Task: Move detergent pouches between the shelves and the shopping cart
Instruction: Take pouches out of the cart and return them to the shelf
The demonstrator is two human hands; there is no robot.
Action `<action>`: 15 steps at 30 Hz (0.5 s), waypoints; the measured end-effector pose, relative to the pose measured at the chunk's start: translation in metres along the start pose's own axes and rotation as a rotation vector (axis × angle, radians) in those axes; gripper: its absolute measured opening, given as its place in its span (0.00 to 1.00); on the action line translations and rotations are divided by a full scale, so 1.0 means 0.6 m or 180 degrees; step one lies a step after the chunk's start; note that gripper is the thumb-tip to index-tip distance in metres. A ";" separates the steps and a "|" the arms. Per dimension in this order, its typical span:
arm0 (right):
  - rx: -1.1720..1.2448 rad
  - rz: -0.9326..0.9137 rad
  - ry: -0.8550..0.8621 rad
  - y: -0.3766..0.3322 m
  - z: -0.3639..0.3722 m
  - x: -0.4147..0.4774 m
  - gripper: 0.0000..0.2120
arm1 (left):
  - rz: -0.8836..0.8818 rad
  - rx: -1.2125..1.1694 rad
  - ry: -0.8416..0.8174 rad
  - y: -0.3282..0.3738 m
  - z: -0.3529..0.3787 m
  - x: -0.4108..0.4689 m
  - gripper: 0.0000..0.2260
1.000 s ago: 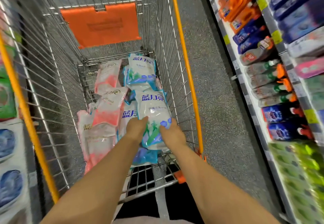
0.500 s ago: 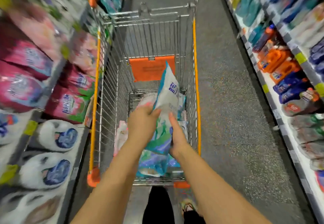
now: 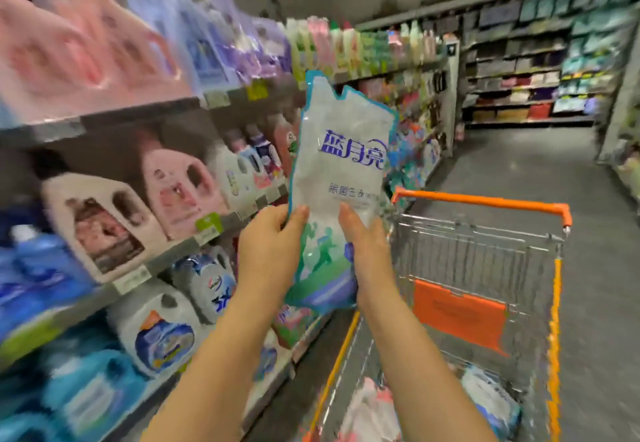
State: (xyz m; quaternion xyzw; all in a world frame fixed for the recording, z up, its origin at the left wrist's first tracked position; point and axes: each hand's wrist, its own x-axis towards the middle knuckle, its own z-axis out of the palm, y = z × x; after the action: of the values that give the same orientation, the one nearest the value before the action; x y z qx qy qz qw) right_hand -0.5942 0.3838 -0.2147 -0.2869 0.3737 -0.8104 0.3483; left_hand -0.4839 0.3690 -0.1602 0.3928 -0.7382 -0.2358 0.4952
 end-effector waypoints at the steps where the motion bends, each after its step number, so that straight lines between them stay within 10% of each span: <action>1: -0.0058 -0.0147 -0.0194 -0.008 0.050 0.006 0.25 | 0.0043 0.0003 0.0194 -0.001 -0.041 0.021 0.18; 3: -0.0180 -0.0364 -0.0416 -0.021 0.131 0.007 0.14 | 0.0112 0.0080 0.0443 0.001 -0.114 0.053 0.20; 7: -0.0179 -0.0696 -0.1039 -0.009 0.337 -0.009 0.26 | 0.0139 0.0181 0.0927 -0.025 -0.307 0.114 0.25; 15: 0.0074 -0.0669 -0.1836 0.112 0.705 -0.070 0.17 | -0.0214 -0.0186 0.1525 -0.160 -0.635 0.178 0.34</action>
State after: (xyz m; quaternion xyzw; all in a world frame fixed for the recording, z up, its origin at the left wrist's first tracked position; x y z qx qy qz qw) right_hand -0.2393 0.2129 -0.0422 -0.5382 0.2184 -0.7313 0.3576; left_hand -0.1231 0.2422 -0.0207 0.4473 -0.5790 -0.1735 0.6593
